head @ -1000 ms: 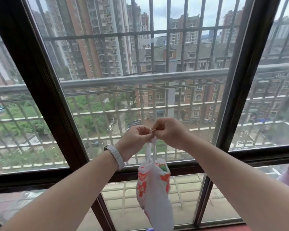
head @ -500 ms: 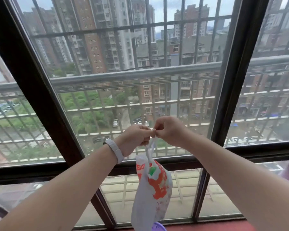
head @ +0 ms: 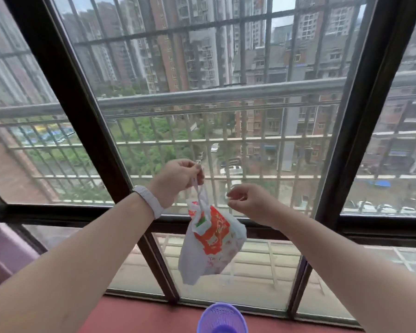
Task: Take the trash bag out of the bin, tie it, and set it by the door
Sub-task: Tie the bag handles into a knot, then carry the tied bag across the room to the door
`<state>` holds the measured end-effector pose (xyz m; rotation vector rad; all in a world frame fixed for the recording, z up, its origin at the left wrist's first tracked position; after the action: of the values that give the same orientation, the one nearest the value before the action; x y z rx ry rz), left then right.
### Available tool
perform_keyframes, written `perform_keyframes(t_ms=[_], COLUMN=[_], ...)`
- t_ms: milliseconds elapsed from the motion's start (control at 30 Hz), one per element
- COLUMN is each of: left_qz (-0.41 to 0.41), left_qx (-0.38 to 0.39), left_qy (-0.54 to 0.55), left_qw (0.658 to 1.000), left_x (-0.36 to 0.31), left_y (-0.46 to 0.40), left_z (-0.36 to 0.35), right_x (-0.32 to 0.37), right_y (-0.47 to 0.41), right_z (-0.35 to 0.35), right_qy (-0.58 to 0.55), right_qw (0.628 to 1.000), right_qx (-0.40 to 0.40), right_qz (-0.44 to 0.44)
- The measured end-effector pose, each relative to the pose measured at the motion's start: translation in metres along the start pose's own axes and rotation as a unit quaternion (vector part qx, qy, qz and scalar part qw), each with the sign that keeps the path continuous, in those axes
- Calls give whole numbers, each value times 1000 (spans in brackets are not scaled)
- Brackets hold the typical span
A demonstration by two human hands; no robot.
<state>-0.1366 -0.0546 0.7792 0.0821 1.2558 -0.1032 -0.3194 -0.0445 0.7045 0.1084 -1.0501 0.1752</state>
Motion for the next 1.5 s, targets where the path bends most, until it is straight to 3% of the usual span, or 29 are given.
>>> perform_keyframes(t_ms=[133, 333, 500, 867, 1200, 1500], left_qz=[-14, -35, -32, -44, -76, -44], left_qx=[-36, -85, -118, -176, -293, -431], left_qy=[65, 85, 90, 134, 173, 155], left_qw=[997, 992, 988, 974, 937, 888], left_x=[-5, -17, -3, 41, 81, 138], left_y=[11, 32, 64, 178, 302, 401], left_z=[30, 84, 152, 320, 478, 600], right_x=[-4, 14, 62, 198, 315, 395], right_y=[-6, -17, -18, 10, 32, 71], right_z=[-49, -129, -195, -374, -557, -695], right_qy=[22, -59, -126, -122, -95, -112], right_qw=[996, 986, 969, 951, 916, 852], right_qx=[78, 134, 183, 218, 298, 435], right_qz=[25, 80, 109, 180, 251, 269])
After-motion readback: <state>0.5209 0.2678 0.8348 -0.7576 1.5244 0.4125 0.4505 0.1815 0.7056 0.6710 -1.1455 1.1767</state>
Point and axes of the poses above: each hand's wrist, its own y-axis away from the middle knuckle, its own z-axis out of the back of the hand, x = y × z, the point moved 6 cm from there along -y, towards the middle knuckle, and after that the axes turned 4 degrees about -y, right-handed, at the moved point
